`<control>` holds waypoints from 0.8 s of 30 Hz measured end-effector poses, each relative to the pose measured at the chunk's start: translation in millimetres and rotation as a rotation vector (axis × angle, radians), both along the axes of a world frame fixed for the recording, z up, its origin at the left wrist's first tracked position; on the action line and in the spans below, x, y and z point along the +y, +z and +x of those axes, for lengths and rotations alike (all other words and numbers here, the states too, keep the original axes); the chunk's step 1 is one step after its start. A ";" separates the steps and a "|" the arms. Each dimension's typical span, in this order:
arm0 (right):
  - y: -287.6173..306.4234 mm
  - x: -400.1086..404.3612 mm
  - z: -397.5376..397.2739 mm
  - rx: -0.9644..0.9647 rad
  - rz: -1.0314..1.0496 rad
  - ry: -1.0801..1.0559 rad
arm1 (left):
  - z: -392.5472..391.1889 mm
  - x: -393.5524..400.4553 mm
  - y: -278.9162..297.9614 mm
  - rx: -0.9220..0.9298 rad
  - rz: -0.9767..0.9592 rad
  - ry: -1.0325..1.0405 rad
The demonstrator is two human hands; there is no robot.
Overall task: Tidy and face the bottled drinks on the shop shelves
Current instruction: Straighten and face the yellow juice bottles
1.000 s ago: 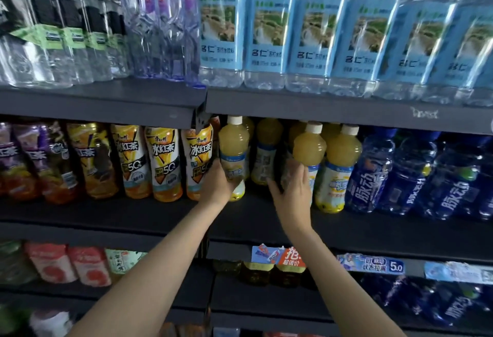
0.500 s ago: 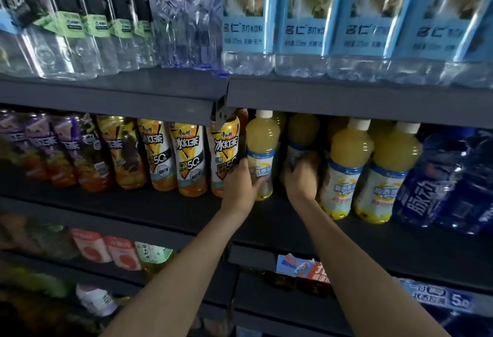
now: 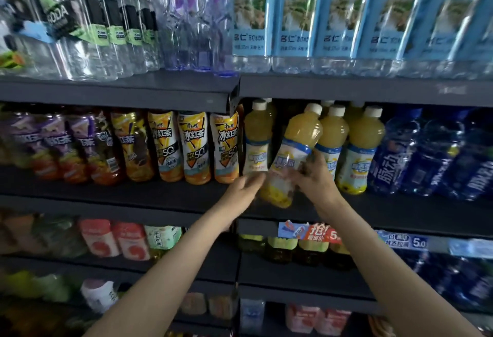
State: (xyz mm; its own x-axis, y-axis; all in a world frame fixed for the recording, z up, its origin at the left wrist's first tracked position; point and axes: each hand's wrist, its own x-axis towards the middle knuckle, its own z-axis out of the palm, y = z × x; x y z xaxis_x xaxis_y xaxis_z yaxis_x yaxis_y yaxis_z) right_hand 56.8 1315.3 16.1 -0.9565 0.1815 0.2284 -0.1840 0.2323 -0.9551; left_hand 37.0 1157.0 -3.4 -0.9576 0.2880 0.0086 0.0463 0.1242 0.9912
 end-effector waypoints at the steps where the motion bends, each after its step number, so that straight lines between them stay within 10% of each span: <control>1: 5.5 -3.4 6.3 0.001 -0.123 0.033 | 6.2 -3.8 2.2 -0.142 0.136 -0.036; 7: 36.7 -23.7 38.2 0.147 0.016 -0.014 | 38.0 -20.3 19.0 -0.254 0.575 -0.171; 15: 39.2 -48.0 47.0 0.080 -0.044 -0.267 | 61.8 -23.3 24.8 0.525 -0.144 0.149; 21: 39.0 -41.9 62.2 0.041 -0.276 -0.103 | 66.4 -42.2 43.6 -0.287 0.359 -0.267; 24: 42.1 -41.8 65.4 0.032 -0.337 -0.045 | 65.4 -41.5 45.7 -0.293 0.395 -0.292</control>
